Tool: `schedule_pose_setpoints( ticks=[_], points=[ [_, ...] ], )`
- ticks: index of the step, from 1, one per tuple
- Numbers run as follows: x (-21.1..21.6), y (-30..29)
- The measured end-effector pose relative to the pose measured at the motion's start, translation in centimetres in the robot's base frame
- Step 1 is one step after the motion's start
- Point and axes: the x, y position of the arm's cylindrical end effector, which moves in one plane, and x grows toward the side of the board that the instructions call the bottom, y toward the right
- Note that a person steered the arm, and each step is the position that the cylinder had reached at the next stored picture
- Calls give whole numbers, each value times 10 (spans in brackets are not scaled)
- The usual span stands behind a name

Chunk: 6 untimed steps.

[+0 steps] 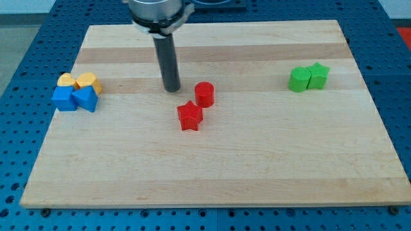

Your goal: Place the red circle below the green circle

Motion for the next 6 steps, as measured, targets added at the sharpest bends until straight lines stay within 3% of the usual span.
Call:
schedule_pose_setpoints(
  ticks=[2,5,6],
  points=[
    [28,121],
    [45,11],
    [71,52]
  ],
)
